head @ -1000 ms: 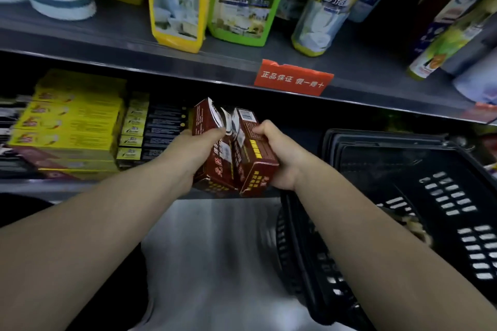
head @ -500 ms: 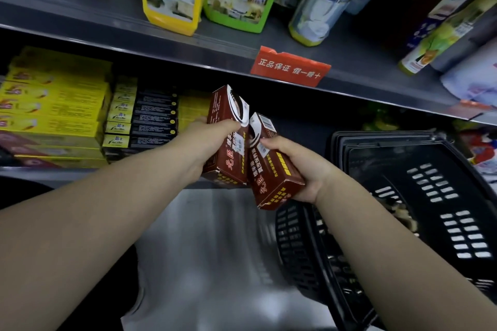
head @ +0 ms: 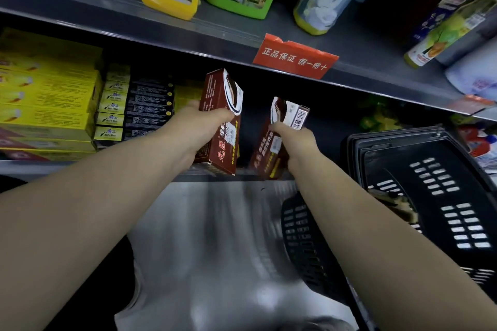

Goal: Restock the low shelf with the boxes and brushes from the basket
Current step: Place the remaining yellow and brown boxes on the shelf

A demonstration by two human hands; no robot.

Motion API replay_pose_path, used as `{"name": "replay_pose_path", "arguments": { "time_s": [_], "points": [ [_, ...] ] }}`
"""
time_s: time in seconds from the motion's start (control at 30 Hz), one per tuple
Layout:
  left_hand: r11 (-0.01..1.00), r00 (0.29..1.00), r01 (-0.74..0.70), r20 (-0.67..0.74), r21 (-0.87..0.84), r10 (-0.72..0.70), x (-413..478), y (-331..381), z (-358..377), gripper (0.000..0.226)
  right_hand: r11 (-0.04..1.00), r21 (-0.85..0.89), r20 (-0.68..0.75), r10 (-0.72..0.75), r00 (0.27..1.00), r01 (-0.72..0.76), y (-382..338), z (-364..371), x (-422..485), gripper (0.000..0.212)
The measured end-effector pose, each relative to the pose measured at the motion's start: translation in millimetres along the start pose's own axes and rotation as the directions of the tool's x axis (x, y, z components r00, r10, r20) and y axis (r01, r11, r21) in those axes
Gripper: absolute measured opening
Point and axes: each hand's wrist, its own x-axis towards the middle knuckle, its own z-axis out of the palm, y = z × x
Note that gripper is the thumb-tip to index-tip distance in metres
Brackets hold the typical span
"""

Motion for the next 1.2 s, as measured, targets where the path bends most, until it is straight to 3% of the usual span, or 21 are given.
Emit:
{"name": "replay_pose_path", "arguments": {
  "time_s": [0.07,0.13,0.2,0.3,0.5,0.6,0.73,0.83,0.93,1.07,1.2],
  "points": [
    [1.0,1.0,-0.005,-0.003,0.009,0.005,1.4,0.3,-0.6,0.033,0.983,-0.152,-0.098,-0.116,0.988,0.1,-0.1,4.9,23.3,0.041],
    [1.0,1.0,-0.018,-0.004,0.009,0.018,3.3,0.6,-2.7,0.032,0.924,-0.343,-0.087,-0.212,0.973,0.17,-3.8,2.6,43.5,0.058],
    [0.999,0.999,-0.031,-0.011,0.01,0.031,6.6,0.8,-6.3,0.027,0.826,-0.502,0.026,-0.282,0.959,0.256,-9.5,-0.6,58.1,0.069],
    [0.999,0.999,-0.048,-0.019,0.016,0.048,11.1,0.4,-9.4,0.019,0.666,-0.652,0.181,-0.328,0.927,0.363,-15.8,-3.5,75.9,0.065],
    [0.994,0.998,-0.055,-0.006,0.09,0.056,17.4,-1.5,-4.3,0.018,0.759,-0.541,0.233,-0.279,0.932,0.363,-10.6,-9.3,94.0,0.046],
    [0.993,0.999,-0.035,-0.007,0.109,0.036,20.9,-3.3,-2.4,0.018,0.612,-0.692,0.353,-0.175,0.919,0.382,-1.5,-18.9,96.0,0.051],
    [0.986,1.0,-0.014,0.007,0.166,0.013,24.1,-5.0,-0.2,0.037,0.214,-0.872,0.41,-0.167,0.896,0.439,-6.8,-29.4,94.5,0.069],
    [0.983,1.0,-0.012,0.01,0.183,0.01,25.9,-6.6,-0.1,0.036,0.024,-0.906,0.411,-0.201,0.889,0.423,-6.5,-30.5,97.7,0.059],
    [0.98,1.0,-0.005,0.01,0.198,0.003,28.1,-8.0,-2.0,0.034,-0.055,-0.921,0.389,-0.162,0.907,0.385,-2.7,-28.4,105.0,0.051],
    [0.984,1.0,0.009,-0.007,0.177,-0.008,30.3,-8.9,-5.6,0.027,-0.073,-0.933,0.359,-0.128,0.925,0.352,4.3,-20.4,114.3,0.056],
    [0.981,0.999,0.031,-0.017,0.194,-0.028,32.3,-10.0,-5.4,0.039,-0.08,-0.926,0.373,-0.037,0.927,0.369,26.1,-11.8,116.9,0.055]
  ]
}}
